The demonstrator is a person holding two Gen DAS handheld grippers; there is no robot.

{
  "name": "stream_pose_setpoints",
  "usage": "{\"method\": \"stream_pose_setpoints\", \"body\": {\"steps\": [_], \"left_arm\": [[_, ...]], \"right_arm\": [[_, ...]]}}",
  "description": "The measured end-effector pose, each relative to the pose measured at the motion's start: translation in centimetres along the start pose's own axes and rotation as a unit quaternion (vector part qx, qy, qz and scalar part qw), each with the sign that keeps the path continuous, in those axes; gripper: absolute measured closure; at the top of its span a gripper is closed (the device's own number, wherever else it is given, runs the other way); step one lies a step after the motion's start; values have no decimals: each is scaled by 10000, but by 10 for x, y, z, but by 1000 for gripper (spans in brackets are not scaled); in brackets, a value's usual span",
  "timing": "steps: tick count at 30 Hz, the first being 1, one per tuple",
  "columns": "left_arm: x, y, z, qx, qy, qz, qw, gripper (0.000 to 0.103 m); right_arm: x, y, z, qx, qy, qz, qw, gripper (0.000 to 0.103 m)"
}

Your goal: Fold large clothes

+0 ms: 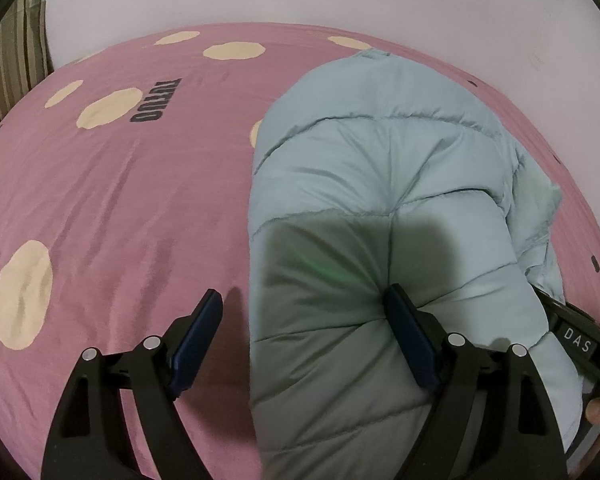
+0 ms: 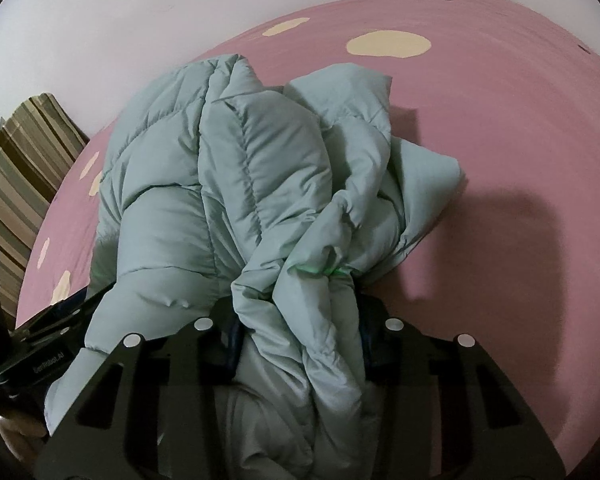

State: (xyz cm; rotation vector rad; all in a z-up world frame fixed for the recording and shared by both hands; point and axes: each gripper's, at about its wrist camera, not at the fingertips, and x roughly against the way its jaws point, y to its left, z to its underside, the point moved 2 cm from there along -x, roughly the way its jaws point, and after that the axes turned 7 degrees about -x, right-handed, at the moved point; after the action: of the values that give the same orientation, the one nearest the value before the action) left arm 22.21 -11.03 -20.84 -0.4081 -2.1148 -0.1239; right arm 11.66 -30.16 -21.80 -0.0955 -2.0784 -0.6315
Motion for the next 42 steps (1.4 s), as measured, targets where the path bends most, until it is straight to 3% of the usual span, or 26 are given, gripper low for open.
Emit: {"method": "stream_pose_setpoints", "body": {"steps": [15, 29, 42], "left_arm": [[1, 39, -1, 254, -33, -142, 9996, 20], [1, 72, -3, 493, -49, -196, 9986, 20], [1, 77, -3, 550, -39, -214, 9982, 20]], "right_arm": [[-19, 48, -3, 509, -12, 327, 9982, 63], [-31, 69, -4, 782, 24, 360, 9963, 63], [-33, 68, -4, 798, 24, 333, 9963, 63]]}}
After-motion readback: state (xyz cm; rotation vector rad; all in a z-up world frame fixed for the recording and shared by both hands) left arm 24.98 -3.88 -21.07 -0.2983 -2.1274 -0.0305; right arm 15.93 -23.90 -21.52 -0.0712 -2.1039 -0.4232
